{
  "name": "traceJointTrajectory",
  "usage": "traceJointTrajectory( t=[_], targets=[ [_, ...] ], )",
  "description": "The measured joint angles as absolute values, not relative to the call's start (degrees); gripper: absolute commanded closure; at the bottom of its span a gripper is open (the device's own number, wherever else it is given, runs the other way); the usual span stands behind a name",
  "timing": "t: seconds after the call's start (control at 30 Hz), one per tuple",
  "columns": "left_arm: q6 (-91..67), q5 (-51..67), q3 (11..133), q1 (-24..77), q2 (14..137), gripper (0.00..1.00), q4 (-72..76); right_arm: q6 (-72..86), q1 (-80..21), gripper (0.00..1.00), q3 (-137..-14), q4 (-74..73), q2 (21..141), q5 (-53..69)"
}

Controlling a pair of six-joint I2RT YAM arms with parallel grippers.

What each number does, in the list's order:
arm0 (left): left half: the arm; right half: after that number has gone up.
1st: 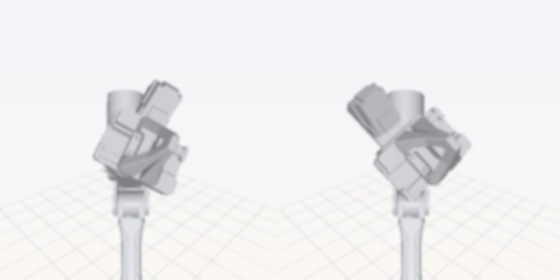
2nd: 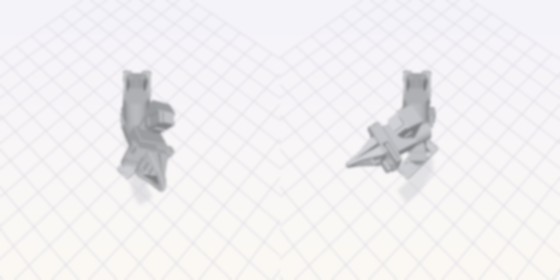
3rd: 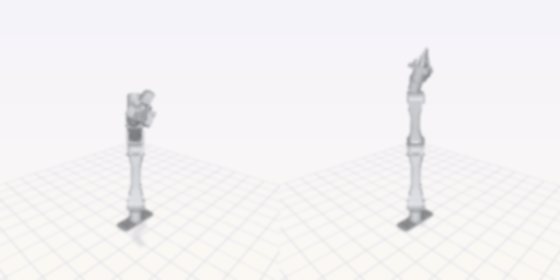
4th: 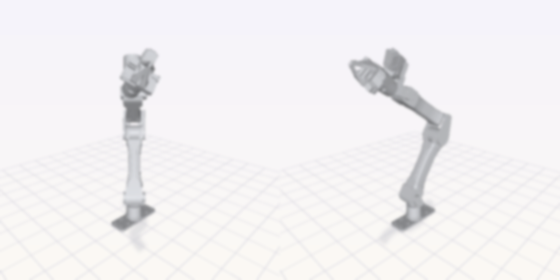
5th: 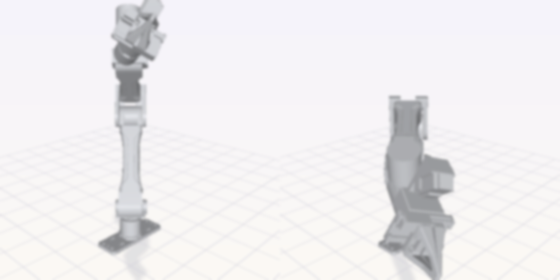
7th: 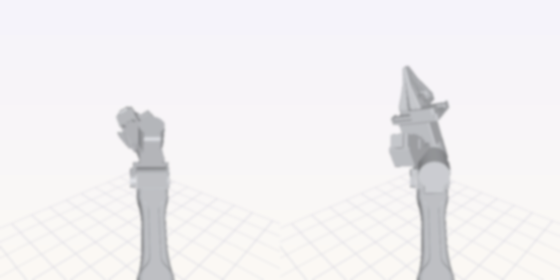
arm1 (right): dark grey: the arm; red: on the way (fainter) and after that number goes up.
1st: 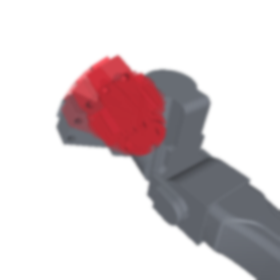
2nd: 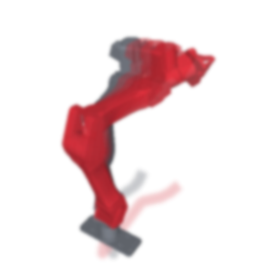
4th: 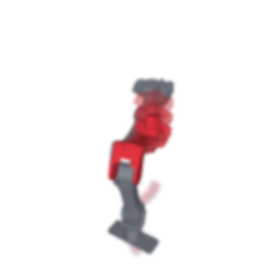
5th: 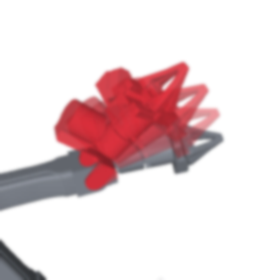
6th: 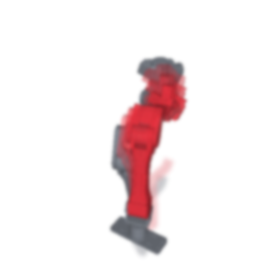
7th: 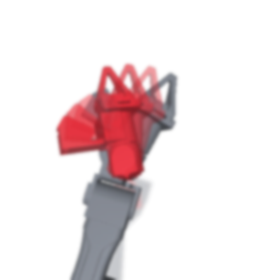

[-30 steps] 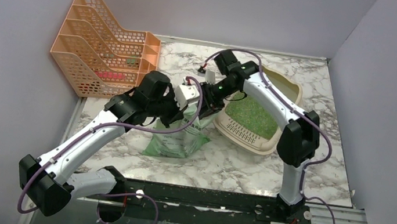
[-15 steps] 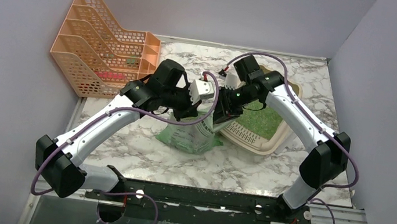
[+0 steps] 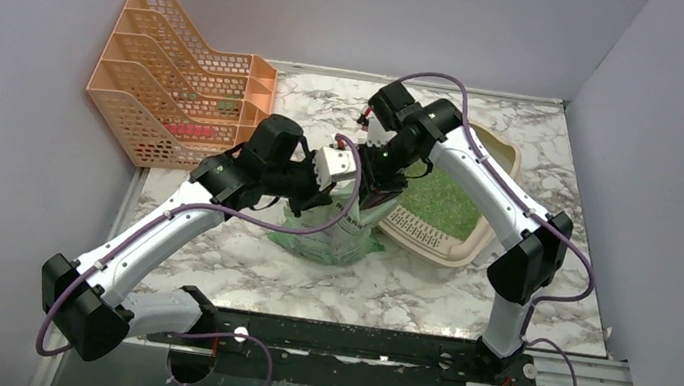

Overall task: Fill the litter box with clean litter
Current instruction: 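Scoop the cat litter from the cat litter bag.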

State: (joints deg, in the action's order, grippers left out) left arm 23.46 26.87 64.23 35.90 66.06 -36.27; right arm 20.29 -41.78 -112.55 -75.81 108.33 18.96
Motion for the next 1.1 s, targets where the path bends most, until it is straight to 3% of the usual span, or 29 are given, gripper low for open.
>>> traceJointTrajectory(
  t=[0.33,0.7,1.1],
  targets=[
    [24.3,26.6,64.2,36.1,66.1,1.00,-36.0,21.6,-42.1,0.99,-112.8,-77.5,106.9,16.0],
    [24.7,24.6,62.8,36.1,66.4,1.00,-35.8,18.5,-42.4,0.99,-120.5,-79.8,116.3,17.9],
    [24.8,24.1,62.8,36.1,67.1,1.00,-35.9,14.9,-41.1,0.99,-115.4,-74.1,115.0,24.0]
  ],
)
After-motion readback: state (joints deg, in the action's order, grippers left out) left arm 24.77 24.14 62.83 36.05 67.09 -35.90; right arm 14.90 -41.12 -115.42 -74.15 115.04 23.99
